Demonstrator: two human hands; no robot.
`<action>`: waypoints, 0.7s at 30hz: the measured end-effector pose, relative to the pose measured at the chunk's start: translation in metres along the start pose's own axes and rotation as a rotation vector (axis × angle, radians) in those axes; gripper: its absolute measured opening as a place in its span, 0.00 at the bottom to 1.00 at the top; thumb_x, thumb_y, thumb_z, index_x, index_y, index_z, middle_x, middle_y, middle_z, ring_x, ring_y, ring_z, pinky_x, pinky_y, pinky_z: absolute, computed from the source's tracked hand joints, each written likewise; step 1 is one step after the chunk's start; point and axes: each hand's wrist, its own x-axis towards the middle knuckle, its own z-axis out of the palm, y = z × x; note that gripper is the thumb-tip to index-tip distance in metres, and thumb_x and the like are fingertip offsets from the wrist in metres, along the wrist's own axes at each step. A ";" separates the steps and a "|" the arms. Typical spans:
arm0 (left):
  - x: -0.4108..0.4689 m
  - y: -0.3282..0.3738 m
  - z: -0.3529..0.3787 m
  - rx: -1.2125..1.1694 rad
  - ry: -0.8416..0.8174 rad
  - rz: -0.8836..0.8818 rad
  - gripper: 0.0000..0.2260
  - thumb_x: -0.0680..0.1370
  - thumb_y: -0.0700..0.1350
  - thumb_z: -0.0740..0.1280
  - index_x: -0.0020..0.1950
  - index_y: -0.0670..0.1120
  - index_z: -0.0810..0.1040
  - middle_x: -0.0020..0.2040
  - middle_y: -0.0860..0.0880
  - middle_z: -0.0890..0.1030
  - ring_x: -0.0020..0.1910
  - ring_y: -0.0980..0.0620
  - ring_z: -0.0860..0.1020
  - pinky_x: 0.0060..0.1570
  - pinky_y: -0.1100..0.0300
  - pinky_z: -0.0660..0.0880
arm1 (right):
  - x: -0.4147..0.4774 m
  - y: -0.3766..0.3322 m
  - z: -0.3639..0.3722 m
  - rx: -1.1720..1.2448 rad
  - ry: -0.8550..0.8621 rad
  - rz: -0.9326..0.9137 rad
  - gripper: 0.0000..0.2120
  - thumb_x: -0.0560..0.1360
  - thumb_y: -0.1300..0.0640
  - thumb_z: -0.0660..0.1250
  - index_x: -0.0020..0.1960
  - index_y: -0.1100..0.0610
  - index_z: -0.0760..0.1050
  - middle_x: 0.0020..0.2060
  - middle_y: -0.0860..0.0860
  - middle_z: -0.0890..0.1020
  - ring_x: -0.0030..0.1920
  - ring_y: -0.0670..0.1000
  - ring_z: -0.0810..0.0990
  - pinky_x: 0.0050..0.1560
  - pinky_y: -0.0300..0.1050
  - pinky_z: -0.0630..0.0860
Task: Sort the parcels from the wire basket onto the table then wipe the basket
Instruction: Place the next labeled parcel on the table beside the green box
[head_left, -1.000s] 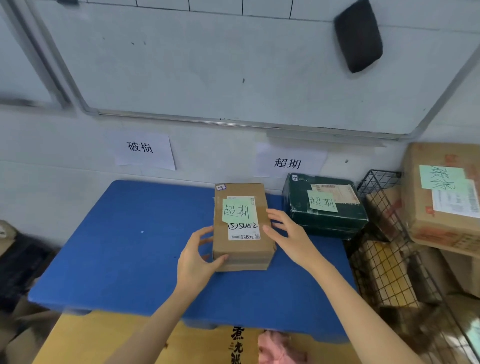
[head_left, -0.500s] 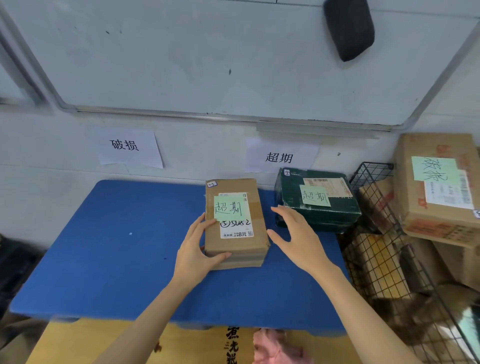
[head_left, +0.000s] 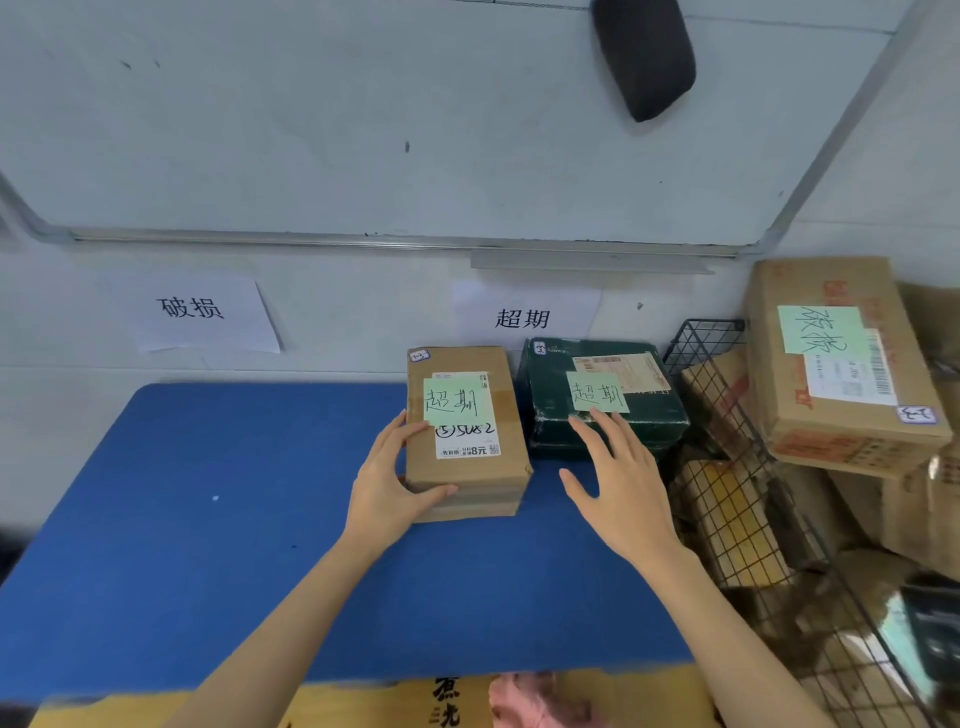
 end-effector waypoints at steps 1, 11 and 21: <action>0.004 0.000 0.002 -0.004 -0.005 0.003 0.37 0.62 0.59 0.79 0.68 0.65 0.69 0.74 0.67 0.63 0.71 0.61 0.66 0.50 0.50 0.80 | -0.001 0.002 0.000 -0.004 -0.004 0.009 0.30 0.79 0.44 0.64 0.78 0.50 0.61 0.78 0.50 0.60 0.79 0.54 0.54 0.75 0.53 0.58; 0.033 0.007 0.018 -0.041 -0.044 -0.009 0.36 0.64 0.50 0.82 0.66 0.69 0.68 0.74 0.66 0.64 0.69 0.60 0.69 0.51 0.52 0.80 | -0.001 0.012 -0.006 0.001 -0.006 0.057 0.29 0.79 0.44 0.64 0.77 0.51 0.62 0.77 0.50 0.62 0.79 0.54 0.56 0.75 0.53 0.59; 0.045 0.007 0.015 -0.010 -0.088 0.002 0.37 0.66 0.50 0.81 0.69 0.65 0.67 0.76 0.66 0.61 0.71 0.60 0.66 0.56 0.49 0.78 | 0.002 0.005 -0.006 0.001 -0.023 0.058 0.29 0.80 0.43 0.63 0.78 0.50 0.61 0.78 0.50 0.61 0.79 0.53 0.55 0.75 0.52 0.58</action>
